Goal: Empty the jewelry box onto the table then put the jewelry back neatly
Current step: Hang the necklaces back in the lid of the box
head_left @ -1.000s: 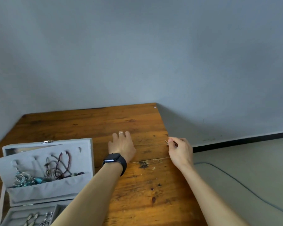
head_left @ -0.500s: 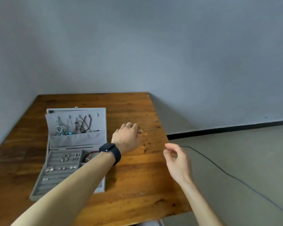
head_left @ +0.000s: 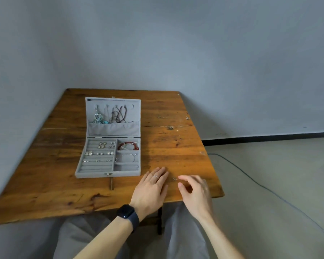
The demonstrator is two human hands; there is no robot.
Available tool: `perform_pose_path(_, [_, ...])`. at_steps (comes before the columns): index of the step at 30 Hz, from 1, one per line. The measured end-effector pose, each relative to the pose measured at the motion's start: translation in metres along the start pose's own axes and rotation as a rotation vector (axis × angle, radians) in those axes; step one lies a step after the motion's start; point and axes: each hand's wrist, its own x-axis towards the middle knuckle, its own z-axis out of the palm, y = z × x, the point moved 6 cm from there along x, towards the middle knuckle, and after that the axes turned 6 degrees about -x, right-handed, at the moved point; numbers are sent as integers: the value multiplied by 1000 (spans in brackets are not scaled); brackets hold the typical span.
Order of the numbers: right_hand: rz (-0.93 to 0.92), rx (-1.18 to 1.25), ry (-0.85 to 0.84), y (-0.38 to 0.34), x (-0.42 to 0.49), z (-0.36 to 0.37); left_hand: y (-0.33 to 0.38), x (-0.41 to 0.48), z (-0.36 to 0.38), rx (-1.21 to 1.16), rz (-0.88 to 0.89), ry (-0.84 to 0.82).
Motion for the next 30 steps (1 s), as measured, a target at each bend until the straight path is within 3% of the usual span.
perform_pose_path(5, [-229, -132, 121, -13, -4, 6, -1, -6, 7, 88, 6, -21])
perform_pose_path(15, [-481, -58, 220, -12, -40, -1, -2, -10, 9, 114, 40, -26])
perform_pose_path(23, [-675, -89, 59, -26, -45, -9, -3, -14, 14, 175, 90, -83])
perform_pose_path(25, [-626, -36, 23, -29, -39, -19, -3, -15, 14, 182, 104, -101])
perform_pose_path(30, [-198, 133, -104, -21, 1, -51, -4, -14, 13, 181, 125, -119])
